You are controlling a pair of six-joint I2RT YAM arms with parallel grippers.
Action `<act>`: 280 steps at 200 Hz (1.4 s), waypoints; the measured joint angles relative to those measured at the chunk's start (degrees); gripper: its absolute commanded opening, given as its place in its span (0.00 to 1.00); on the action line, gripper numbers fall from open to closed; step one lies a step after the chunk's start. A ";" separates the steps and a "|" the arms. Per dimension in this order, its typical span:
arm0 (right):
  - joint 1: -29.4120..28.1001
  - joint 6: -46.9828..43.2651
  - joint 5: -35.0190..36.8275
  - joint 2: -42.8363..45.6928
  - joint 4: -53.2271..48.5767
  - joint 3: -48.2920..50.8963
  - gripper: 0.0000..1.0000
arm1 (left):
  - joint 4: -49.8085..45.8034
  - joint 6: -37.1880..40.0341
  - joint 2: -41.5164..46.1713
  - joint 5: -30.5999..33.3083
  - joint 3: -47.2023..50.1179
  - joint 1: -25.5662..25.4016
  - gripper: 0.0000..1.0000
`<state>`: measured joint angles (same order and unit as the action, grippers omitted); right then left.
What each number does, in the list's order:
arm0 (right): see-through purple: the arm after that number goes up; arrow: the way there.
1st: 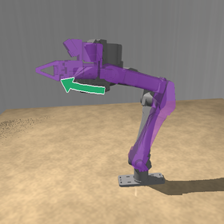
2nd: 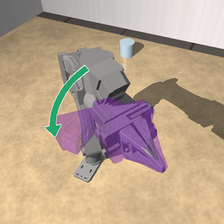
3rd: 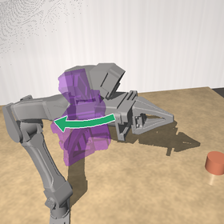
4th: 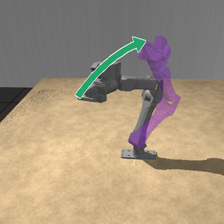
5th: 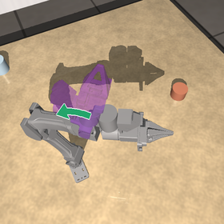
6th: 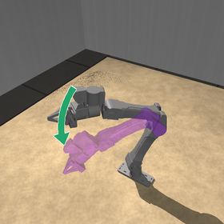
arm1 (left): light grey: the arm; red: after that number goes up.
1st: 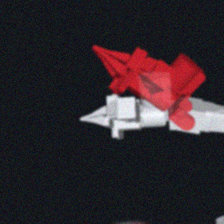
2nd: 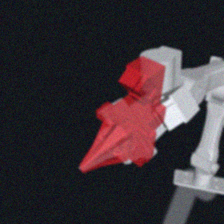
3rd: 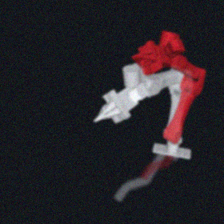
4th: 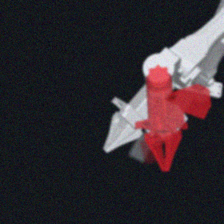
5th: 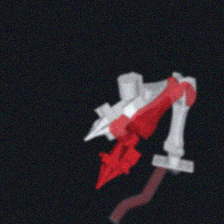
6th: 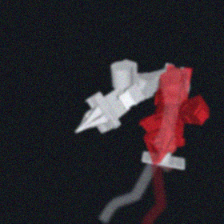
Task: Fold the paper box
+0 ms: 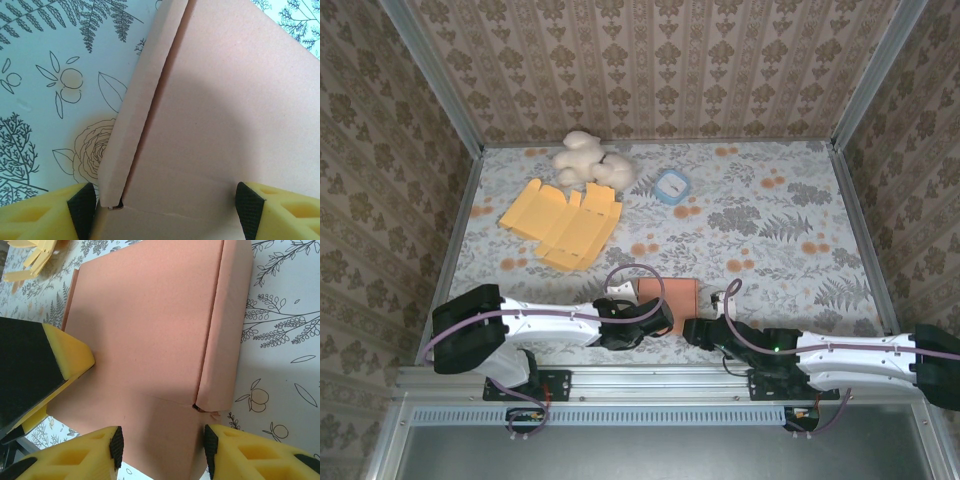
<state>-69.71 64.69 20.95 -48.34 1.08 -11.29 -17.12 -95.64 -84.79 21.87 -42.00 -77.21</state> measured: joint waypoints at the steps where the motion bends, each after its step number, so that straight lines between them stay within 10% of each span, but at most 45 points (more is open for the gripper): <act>1: 0.00 0.00 0.00 0.00 0.00 0.00 0.47 | 0.00 0.00 0.00 0.00 0.00 0.00 0.77; 280: -0.09 0.17 -0.04 0.11 2.69 2.93 0.39 | 0.24 -0.44 -0.28 0.02 0.00 -0.02 0.76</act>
<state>-69.80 64.86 20.91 -48.23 3.77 -8.36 -16.88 -96.07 -85.08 21.89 -42.00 -77.23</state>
